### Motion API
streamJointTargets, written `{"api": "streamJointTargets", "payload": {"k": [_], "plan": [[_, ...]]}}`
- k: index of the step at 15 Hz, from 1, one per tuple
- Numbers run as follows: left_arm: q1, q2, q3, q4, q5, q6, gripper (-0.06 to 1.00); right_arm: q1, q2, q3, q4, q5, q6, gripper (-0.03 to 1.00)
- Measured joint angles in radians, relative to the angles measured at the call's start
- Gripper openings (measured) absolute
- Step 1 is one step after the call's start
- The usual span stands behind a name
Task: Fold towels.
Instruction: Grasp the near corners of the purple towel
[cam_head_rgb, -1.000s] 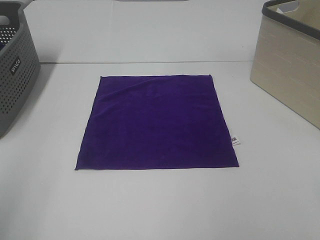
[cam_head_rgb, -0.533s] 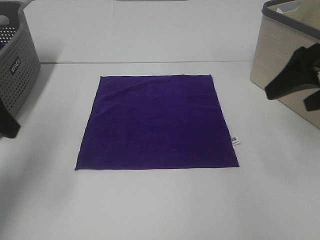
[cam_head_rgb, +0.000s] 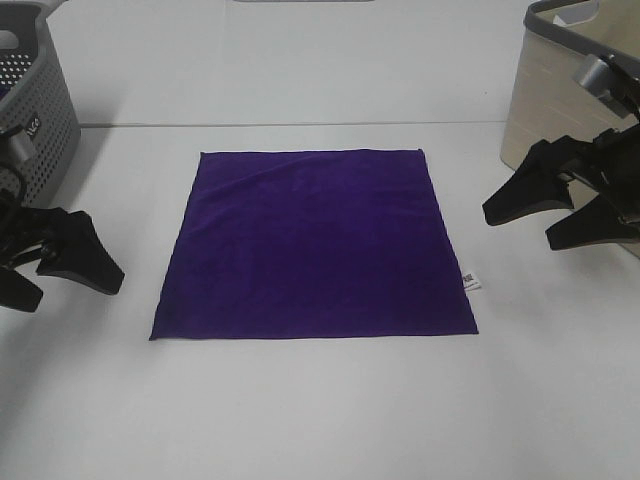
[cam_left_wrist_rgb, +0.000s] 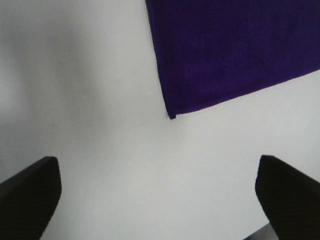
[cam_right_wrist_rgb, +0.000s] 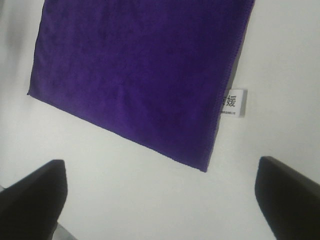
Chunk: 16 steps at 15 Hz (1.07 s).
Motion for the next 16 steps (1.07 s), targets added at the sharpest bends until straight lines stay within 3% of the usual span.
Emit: {"api": "streamJointTargets", "payload": {"k": [4, 7, 16], "plan": [[-0.027, 0.089, -0.020, -0.030, -0.048, 0.015, 0.98, 0.000, 0.062, 0.000, -0.004, -0.068, 0.032, 0.99], [-0.088, 0.200, -0.072, -0.039, -0.056, 0.049, 0.98, 0.000, 0.211, 0.000, -0.023, -0.079, 0.034, 0.99], [-0.090, 0.255, -0.096, -0.068, -0.062, 0.041, 0.94, 0.000, 0.315, -0.028, 0.012, -0.057, 0.056, 0.94]]}}
